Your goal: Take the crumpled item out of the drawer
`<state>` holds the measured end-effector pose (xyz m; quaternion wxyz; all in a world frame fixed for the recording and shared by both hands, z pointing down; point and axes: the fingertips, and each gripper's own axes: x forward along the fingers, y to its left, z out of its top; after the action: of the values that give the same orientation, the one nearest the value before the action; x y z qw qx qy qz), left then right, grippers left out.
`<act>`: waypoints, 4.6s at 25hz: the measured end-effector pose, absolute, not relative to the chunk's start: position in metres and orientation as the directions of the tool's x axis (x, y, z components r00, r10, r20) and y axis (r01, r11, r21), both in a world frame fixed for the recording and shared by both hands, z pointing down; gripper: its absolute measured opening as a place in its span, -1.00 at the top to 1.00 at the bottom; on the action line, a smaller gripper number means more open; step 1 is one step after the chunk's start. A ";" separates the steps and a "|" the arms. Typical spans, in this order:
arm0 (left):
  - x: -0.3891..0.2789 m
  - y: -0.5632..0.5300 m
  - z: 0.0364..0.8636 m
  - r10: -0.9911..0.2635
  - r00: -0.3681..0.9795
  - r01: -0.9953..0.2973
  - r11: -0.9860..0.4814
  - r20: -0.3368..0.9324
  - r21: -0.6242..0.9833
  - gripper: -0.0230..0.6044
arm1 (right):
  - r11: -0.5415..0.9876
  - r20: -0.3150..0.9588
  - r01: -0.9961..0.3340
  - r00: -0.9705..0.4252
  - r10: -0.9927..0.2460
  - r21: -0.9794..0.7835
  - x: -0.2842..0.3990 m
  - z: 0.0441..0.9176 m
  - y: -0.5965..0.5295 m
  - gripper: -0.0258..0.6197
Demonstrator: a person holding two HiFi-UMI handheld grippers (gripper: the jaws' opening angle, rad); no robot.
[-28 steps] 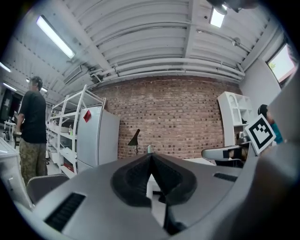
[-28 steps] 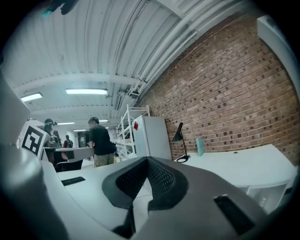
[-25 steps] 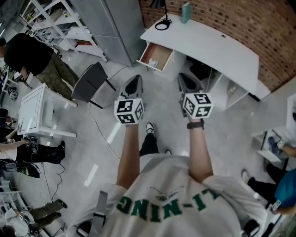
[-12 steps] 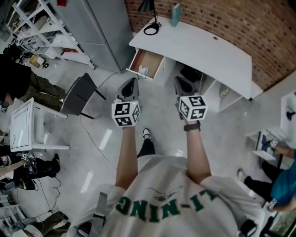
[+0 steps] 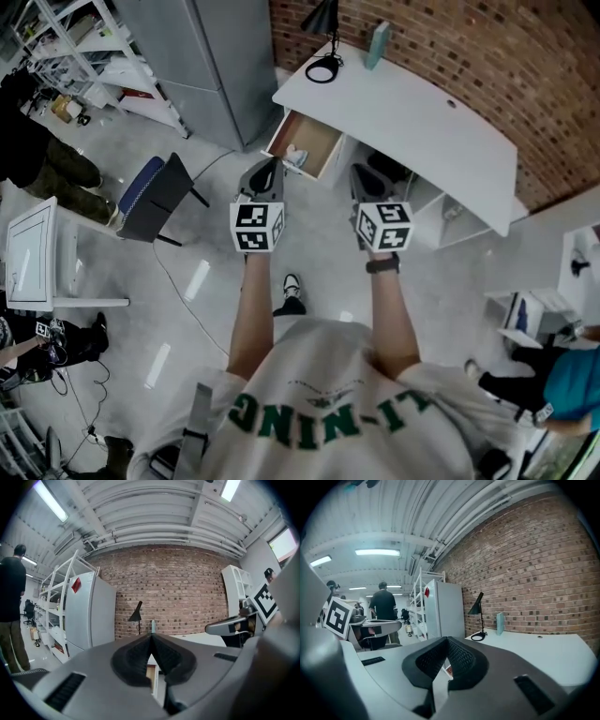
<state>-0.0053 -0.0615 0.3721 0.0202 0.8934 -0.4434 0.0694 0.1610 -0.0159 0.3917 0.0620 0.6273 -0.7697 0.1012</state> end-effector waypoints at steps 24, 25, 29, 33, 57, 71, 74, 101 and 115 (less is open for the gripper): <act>-0.026 -0.225 0.468 -0.699 0.662 -0.739 -0.669 0.270 0.082 0.95 | 0.196 0.406 -0.972 -0.231 -0.884 -0.126 0.121 0.496 -0.202 0.91; -0.021 -0.234 0.475 -0.696 0.663 -0.737 -0.670 0.276 0.083 0.95 | 0.192 0.419 -0.972 -0.233 -0.877 -0.137 0.126 0.506 -0.211 0.91; -0.008 -0.277 0.500 -0.691 0.655 -0.743 -0.663 0.305 0.092 0.95 | 0.231 0.484 -0.963 -0.269 -0.833 -0.138 0.132 0.543 -0.252 0.91; 0.006 -0.309 0.531 -0.675 0.643 -0.751 -0.649 0.363 0.123 0.95 | 0.264 0.547 -0.951 -0.307 -0.779 -0.158 0.137 0.582 -0.285 0.91; 0.008 -0.422 0.698 -0.602 0.611 -0.786 -0.537 0.514 0.305 0.95 | 0.497 0.809 -0.853 -0.400 -0.431 -0.157 0.112 0.808 -0.405 0.91; -0.001 -0.428 0.782 -0.553 0.609 -0.785 -0.525 0.569 0.330 0.95 | 0.428 0.904 -0.878 -0.346 -0.250 -0.217 0.100 0.940 -0.420 0.79; -0.004 -0.433 0.793 -0.558 0.608 -0.785 -0.530 0.564 0.322 0.95 | 0.428 0.911 -0.874 -0.349 -0.219 -0.232 0.093 0.962 -0.417 0.53; -0.025 -0.410 0.762 -0.614 0.571 -0.818 -0.483 0.545 0.312 0.95 | 0.457 0.905 -0.877 -0.306 -0.296 -0.147 0.103 0.950 -0.417 0.83; -0.026 -0.355 0.654 -0.654 0.579 -0.811 -0.525 0.487 0.258 0.95 | 0.323 0.776 -0.937 -0.304 -0.553 -0.137 0.113 0.761 -0.360 0.83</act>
<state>-0.0256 -0.3555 0.6545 0.2340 0.8572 -0.4272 0.1674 0.1130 -0.3601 0.7605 0.3172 0.4973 -0.7488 0.3021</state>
